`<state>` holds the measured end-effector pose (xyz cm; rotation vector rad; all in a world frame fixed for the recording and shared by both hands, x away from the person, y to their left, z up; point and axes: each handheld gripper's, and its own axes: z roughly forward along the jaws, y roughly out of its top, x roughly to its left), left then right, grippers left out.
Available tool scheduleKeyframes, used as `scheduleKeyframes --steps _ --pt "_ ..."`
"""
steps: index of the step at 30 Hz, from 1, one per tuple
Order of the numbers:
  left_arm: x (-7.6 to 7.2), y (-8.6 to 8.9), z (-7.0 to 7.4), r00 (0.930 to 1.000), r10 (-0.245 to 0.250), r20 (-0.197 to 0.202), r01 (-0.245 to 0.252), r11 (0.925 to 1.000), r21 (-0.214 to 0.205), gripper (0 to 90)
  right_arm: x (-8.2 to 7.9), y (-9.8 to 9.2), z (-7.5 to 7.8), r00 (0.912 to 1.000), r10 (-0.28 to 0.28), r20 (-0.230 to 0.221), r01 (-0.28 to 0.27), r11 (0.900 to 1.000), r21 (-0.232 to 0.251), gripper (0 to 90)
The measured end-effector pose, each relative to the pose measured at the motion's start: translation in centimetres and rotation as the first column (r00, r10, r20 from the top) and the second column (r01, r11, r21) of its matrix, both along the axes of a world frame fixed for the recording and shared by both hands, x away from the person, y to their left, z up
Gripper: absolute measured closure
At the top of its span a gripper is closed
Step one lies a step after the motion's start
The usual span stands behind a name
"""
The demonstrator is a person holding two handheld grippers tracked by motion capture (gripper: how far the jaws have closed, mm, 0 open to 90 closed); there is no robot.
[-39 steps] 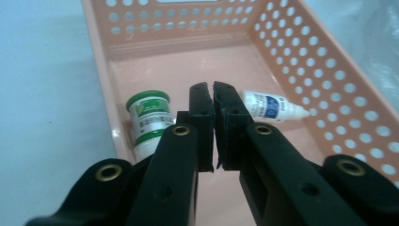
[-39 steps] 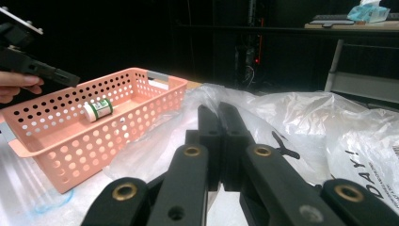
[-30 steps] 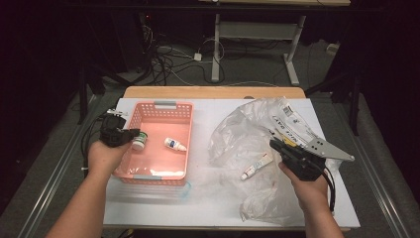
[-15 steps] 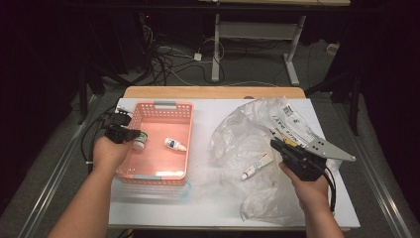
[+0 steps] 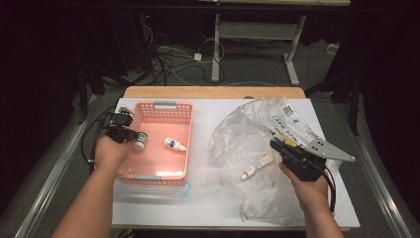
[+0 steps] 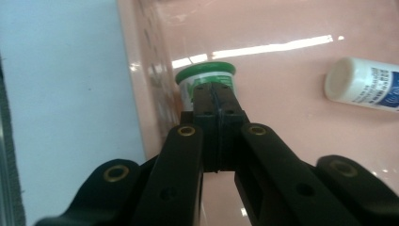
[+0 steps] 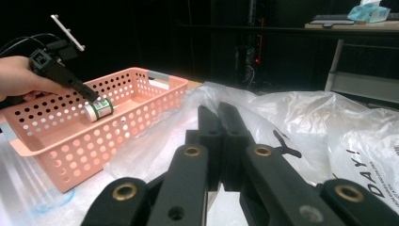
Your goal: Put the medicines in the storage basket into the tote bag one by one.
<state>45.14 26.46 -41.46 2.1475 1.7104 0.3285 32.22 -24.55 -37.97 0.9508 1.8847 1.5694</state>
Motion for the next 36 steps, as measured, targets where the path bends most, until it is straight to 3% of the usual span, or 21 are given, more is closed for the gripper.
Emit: scheduleKeyframes --steps 4,9,16,19,23,25,27,28,31,32,34,36 --pt "0.1 -0.5 -0.1 1.0 -0.001 0.001 0.001 0.9987 0.051 88.6 0.0 0.1 -0.1 1.0 0.001 -0.003 -0.001 1.0 -0.002 90.0" --pt "0.2 -0.8 -0.1 0.9999 -0.013 -0.002 0.013 0.9985 0.052 88.6 0.1 0.2 -0.1 1.0 0.004 -0.004 -0.004 1.0 -0.005 90.0" --pt "0.0 -1.4 -0.1 0.9992 -0.039 0.001 0.039 0.994 0.102 88.6 0.1 0.1 -0.3 0.9999 0.003 -0.011 -0.003 1.0 -0.003 90.0" --pt "-0.1 -1.4 -0.1 0.9988 -0.05 0.002 0.049 0.9935 0.102 88.6 0.2 0.1 -0.3 0.9999 0.004 -0.011 -0.004 1.0 -0.003 90.0" --pt "-0.1 -1.9 -0.1 0.9958 -0.092 -0.001 0.092 0.9941 0.058 88.6 0.2 0.1 -0.3 0.9999 0.008 -0.011 -0.008 1.0 0.0 90.0" --pt "-0.1 -2.8 -0.1 0.9904 -0.138 -0.007 0.138 0.9899 0.03 88.6 0.2 0.1 -0.3 0.9999 0.008 -0.011 -0.008 1.0 0.001 90.0" --pt "-0.2 -3.4 0.0 0.9879 -0.152 0.028 0.153 0.9881 -0.016 88.5 0.2 0.1 -0.2 0.9999 0.007 -0.01 -0.007 1.0 0.002 90.0" --pt "-0.3 -3.6 0.2 0.9866 -0.152 0.057 0.156 0.9859 -0.06 88.5 0.1 0.1 -0.2 0.9999 0.007 -0.01 -0.007 1.0 0.001 90.0" --pt "-0.3 -3.8 0.7 0.9815 -0.155 0.113 0.168 0.9793 -0.113 88.0 0.2 0.1 -0.3 0.9999 0.007 -0.01 -0.007 1.0 -0.001 90.0" --pt "-0.2 -4.0 0.7 0.9814 -0.153 0.117 0.166 0.9786 -0.121 80.4 0.2 0.1 -0.3 0.9999 0.007 -0.011 -0.007 1.0 0.0 90.0" --pt "-0.1 -4.3 0.5 0.9817 -0.155 0.11 0.166 0.9815 -0.095 69.1 0.2 0.1 -0.3 0.9999 0.007 -0.011 -0.007 1.0 -0.001 90.0" --pt "0.2 -4.7 -0.1 0.9835 -0.162 0.079 0.169 0.9814 -0.09 67.3 0.2 0.1 -0.3 0.9999 0.007 -0.011 -0.007 1.0 -0.001 90.0"
